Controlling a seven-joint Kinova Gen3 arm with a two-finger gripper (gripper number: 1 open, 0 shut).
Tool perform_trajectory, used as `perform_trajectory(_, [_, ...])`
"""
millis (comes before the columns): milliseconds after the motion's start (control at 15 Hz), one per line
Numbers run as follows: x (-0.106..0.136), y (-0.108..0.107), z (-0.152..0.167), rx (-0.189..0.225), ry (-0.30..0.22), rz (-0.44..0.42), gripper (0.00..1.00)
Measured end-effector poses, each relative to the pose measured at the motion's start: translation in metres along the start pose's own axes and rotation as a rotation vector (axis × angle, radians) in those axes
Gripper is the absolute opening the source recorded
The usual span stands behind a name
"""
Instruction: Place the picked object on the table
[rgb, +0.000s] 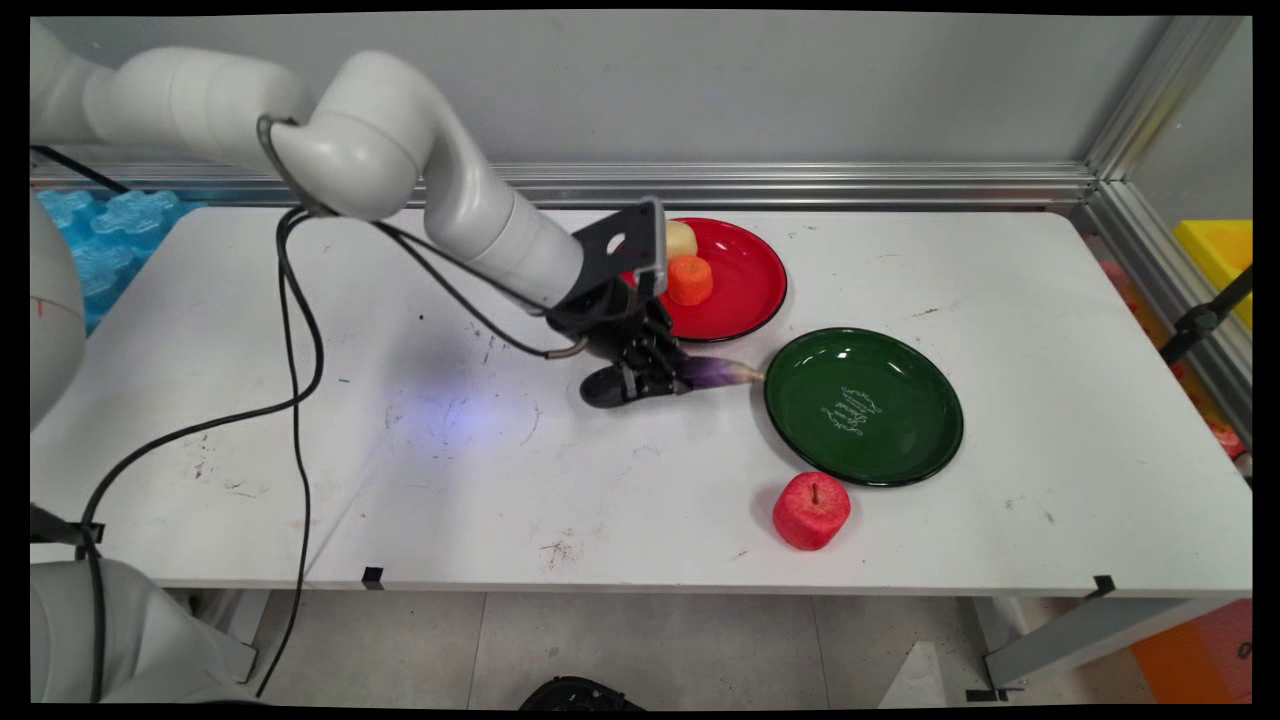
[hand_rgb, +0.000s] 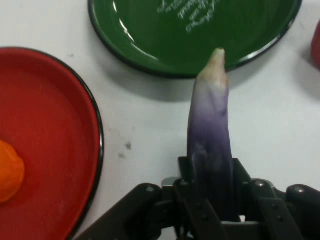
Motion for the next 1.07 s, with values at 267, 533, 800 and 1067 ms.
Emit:
perform_trajectory(267, [-0.017, 0.009, 0.012, -0.002, -0.013, 0.000, 0.00])
perform_trajectory(533, [-0.031, 0.017, 0.022, -0.016, -0.026, 0.001, 0.00])
perform_trajectory(800, [-0.039, 0.024, 0.028, -0.031, -0.031, 0.003, 1.00])
perform_trajectory(1067, [-0.039, 0.029, 0.030, -0.042, -0.026, 0.005, 1.00])
